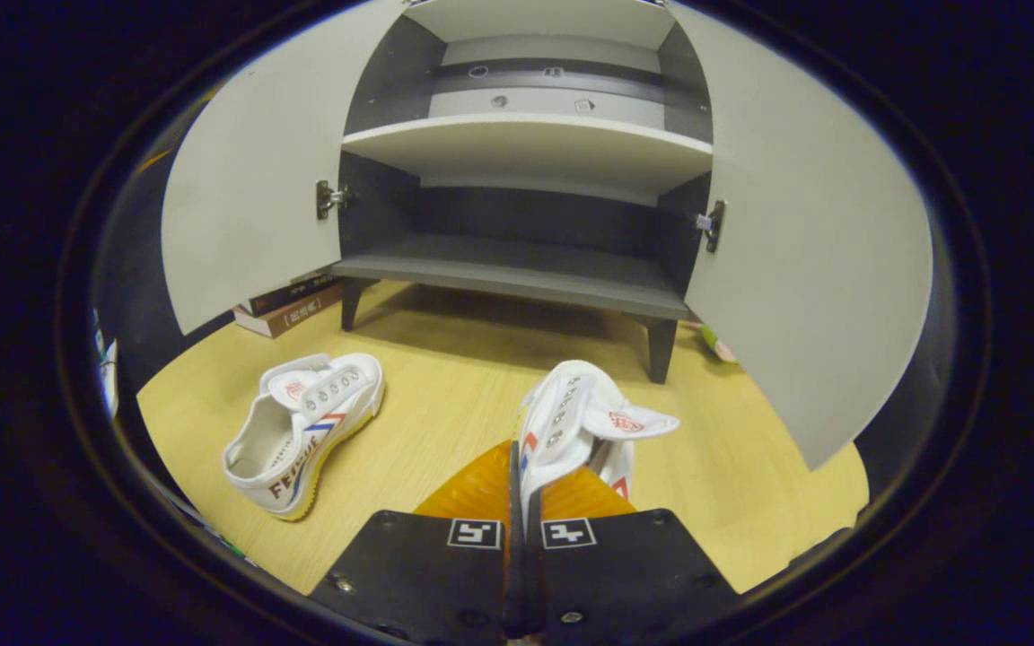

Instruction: Grab one shoe with the right hand and put it into the shoe cabinet, grab the other shoe with the left hand and put it into the shoe cabinet; then close the right door with the right hand and the left door with the left hand.

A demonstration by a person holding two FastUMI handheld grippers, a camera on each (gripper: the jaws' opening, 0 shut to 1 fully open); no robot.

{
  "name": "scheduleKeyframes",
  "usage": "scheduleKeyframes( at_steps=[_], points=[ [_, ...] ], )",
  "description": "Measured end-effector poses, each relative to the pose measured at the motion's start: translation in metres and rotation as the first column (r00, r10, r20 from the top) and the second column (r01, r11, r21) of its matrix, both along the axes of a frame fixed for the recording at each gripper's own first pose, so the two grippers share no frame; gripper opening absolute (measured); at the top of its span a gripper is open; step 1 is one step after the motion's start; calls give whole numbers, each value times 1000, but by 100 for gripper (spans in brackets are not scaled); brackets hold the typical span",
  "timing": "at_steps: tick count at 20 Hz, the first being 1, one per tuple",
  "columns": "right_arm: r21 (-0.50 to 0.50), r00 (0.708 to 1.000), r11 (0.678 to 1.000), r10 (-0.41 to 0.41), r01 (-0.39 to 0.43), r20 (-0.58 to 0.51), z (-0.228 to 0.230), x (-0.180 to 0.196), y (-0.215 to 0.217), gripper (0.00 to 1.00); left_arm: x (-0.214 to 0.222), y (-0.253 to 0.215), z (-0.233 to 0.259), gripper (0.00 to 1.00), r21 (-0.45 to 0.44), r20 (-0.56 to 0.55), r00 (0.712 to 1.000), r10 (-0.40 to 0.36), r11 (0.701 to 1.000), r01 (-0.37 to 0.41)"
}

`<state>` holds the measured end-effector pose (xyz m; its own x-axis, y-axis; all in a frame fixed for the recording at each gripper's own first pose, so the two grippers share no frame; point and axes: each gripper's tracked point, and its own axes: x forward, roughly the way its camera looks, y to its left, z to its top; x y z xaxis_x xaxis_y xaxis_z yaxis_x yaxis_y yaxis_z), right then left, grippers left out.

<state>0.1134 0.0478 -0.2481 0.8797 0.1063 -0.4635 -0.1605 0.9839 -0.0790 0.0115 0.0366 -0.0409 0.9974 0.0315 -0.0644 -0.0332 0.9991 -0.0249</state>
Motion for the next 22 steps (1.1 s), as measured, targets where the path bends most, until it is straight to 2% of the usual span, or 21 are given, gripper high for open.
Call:
scheduleKeyframes(
  at_steps=[3, 5, 10, 13, 15, 17, 19, 22],
  points=[
    [41, 995, 999, 10, -14, 104, 64, -2, 5, 3, -1, -5, -3, 95, -7, -4, 1000, -6, 1000, 6],
    [71, 981, 997, 19, -33, 193, 115, 5, 12, 3, -2, -7, -6, 95, -8, -9, 1000, -6, 1000, 6],
    [90, 940, 992, 54, -89, 337, 229, 43, 30, 3, -2, -11, -7, 95, -11, -13, 1000, -11, 1000, 11],
    [44, 922, 994, 78, -102, 378, 279, 84, 33, 1, -3, -12, -6, 95, -1, -14, 1000, -11, 1000, 11],
    [16, 914, 995, 84, -98, 396, 308, 112, 36, 4, -3, -12, -7, 95, -6, -15, 1000, -11, 1000, 11],
    [-14, 908, 997, 80, -81, 411, 332, 153, 35, 4, -3, -13, -8, 95, -18, -24, 1000, -15, 1000, 14],
    [-60, 919, 997, 72, -53, 388, 345, 192, 35, 3, -4, -13, -9, 95, -17, -27, 1000, -16, 1000, 16],
    [-72, 944, 997, 61, -39, 324, 348, 245, 41, 3, -4, -12, -11, 95, -15, -35, 999, -8, 1000, 8]
  ],
)
